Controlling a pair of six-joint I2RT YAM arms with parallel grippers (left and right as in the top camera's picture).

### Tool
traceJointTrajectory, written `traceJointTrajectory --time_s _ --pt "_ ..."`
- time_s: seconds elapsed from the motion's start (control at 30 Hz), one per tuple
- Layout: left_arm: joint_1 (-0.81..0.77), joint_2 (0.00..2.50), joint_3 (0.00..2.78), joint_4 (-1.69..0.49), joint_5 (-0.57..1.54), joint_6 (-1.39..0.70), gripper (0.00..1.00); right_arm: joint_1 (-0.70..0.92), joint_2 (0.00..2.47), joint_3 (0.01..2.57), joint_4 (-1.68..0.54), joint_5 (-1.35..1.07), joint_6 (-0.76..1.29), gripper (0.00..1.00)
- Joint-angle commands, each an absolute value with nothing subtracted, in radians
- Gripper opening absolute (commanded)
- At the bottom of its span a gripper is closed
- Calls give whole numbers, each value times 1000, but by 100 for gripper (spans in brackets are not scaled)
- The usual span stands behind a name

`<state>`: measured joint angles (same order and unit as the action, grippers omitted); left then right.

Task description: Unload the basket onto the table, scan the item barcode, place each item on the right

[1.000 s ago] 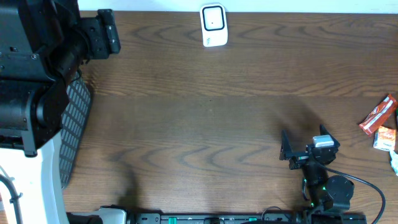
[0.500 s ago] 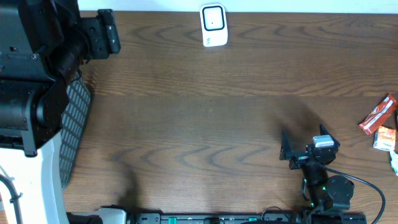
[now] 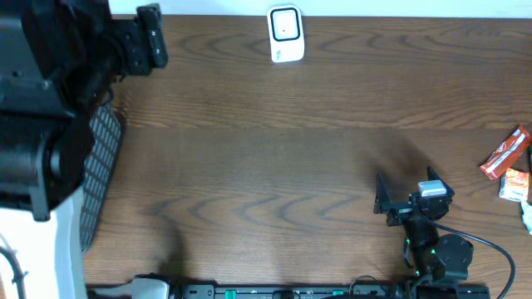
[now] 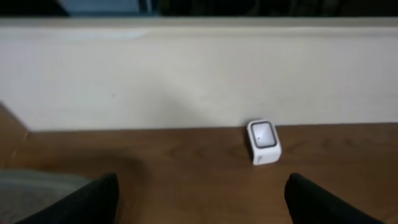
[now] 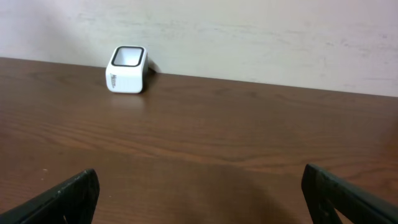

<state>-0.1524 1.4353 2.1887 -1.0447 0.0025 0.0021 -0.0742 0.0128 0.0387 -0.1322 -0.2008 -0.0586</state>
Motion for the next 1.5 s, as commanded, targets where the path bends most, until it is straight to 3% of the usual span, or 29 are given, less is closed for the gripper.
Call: traceJointTrajectory --time_s 0.0,0.53,0.73,1.03,1.47 --pt "-169 1330 2085 -971 18 52 85 -69 10 41 -140 -192 -46 99" --pt "-92 643 875 -245 17 52 85 -69 10 41 -140 -192 -46 99" --pt "-64 410 543 -160 18 44 85 -69 10 41 -140 -192 -46 99" --pt "-62 199 320 -159 -17 49 85 -69 10 41 -140 -192 -46 99" --pt "-62 199 320 -159 -17 49 85 -69 10 41 -140 -192 -46 99"
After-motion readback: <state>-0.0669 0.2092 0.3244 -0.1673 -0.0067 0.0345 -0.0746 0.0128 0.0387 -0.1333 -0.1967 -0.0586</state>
